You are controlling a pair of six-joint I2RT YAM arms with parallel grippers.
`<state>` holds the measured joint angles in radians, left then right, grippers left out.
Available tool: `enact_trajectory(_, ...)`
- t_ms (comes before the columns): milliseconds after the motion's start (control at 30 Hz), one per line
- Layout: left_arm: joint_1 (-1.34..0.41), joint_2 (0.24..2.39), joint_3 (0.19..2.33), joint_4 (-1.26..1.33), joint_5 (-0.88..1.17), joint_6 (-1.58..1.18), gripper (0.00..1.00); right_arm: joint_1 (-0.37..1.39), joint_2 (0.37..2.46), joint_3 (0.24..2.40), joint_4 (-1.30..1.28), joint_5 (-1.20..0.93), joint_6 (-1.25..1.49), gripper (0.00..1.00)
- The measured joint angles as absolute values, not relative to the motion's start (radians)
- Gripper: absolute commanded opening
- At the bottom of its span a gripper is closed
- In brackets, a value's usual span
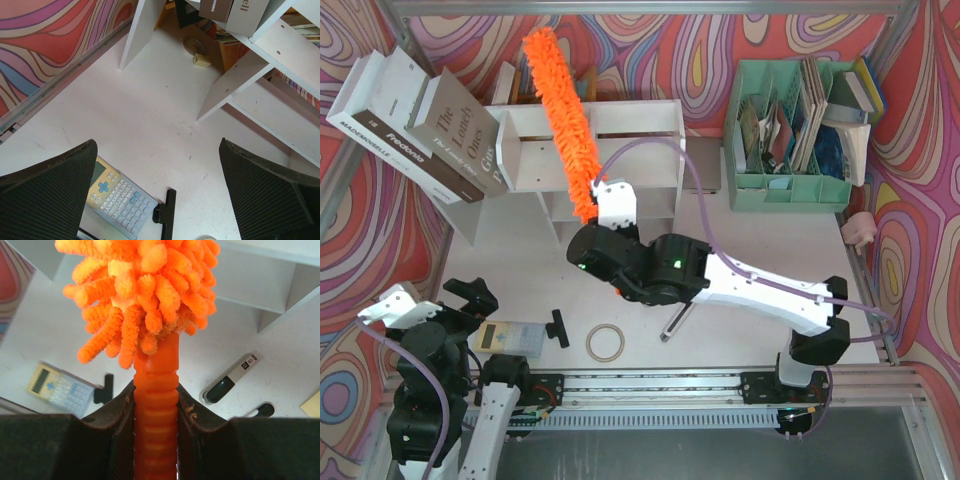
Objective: Dust the bookshelf with a duster
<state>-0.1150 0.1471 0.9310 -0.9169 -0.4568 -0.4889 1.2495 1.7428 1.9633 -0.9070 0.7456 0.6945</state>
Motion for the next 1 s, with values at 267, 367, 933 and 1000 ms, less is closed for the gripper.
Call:
enact_trajectory(267, -0.115, 0.146, 0.931, -0.917, -0.465, -0.489, 0.98, 1.247, 1.739, 2.202, -1.053, 0.75, 0.716, 0.0)
enact_trajectory(367, -0.115, 0.136, 0.931, -0.917, -0.469, -0.489, 0.98, 1.247, 1.742, 2.278, -1.139, 0.733, 0.735, 0.0)
enact_trajectory(933, -0.115, 0.088, 0.931, -0.917, -0.477, -0.49, 0.98, 1.245, 1.729, 2.229, -1.368, 0.598, 0.844, 0.0)
enact_trajectory(1000, -0.115, 0.082, 0.931, -0.917, -0.48, -0.49, 0.98, 1.245, 1.728, 2.22, -1.369, 0.602, 0.857, 0.0)
